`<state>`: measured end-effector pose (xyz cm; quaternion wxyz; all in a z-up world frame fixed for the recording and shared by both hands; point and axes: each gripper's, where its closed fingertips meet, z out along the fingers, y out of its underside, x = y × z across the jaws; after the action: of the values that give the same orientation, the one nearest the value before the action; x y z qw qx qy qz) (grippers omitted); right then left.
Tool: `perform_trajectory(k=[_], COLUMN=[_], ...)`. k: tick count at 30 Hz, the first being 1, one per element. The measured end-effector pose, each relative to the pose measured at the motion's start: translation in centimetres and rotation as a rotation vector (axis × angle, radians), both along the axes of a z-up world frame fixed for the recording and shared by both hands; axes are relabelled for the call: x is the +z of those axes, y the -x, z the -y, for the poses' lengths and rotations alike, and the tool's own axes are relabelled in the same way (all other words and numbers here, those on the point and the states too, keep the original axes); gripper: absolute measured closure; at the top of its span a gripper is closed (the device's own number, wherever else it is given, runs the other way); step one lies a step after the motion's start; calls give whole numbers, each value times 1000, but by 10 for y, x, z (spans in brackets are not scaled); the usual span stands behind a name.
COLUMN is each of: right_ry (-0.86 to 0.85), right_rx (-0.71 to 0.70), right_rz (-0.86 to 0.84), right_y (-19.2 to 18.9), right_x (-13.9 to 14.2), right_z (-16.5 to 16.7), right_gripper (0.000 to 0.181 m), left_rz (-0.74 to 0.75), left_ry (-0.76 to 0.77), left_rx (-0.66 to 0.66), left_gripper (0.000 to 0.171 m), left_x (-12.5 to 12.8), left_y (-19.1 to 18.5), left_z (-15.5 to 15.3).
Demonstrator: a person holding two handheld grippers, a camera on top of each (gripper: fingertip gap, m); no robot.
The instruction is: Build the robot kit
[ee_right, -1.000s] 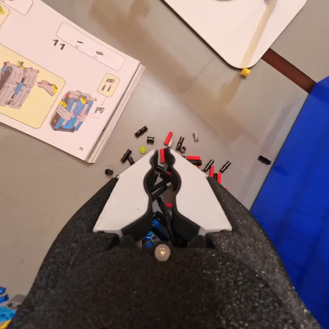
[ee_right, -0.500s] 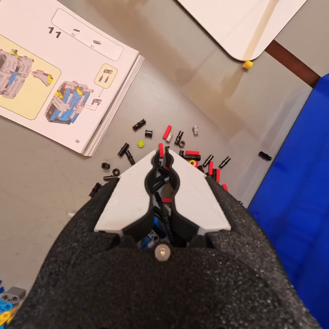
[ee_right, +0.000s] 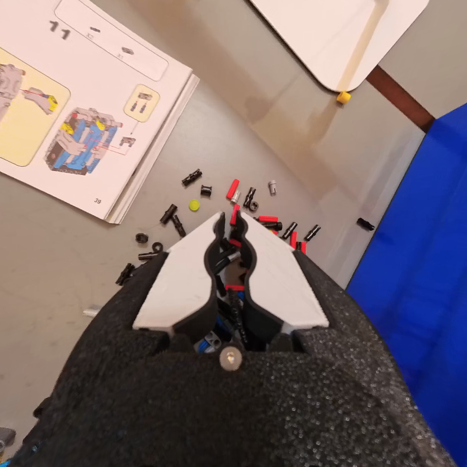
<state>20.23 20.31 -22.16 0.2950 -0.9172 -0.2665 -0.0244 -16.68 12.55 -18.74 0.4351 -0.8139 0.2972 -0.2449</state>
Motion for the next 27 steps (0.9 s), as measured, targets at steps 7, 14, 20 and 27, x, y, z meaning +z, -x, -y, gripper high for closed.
perform_trajectory(k=[7,14,20,27], right_ry=[17,36,3,154], right_rx=[-23,-42,42,695], right_rz=[-84,-123,-156,-326], right_y=[-1,-1,22,170], right_x=[-1,-1,18,36], right_z=[-1,0,5,100], right_gripper=[177,178,178,178], left_rz=[-1,13,-74,-115], left_ry=[3,2,-115,-125], left_rx=[-2,29,179,147], left_gripper=[155,155,152,152], left_x=[0,1,7,3], left_y=[0,4,28,23], left_z=[1,-3,-19,-16])
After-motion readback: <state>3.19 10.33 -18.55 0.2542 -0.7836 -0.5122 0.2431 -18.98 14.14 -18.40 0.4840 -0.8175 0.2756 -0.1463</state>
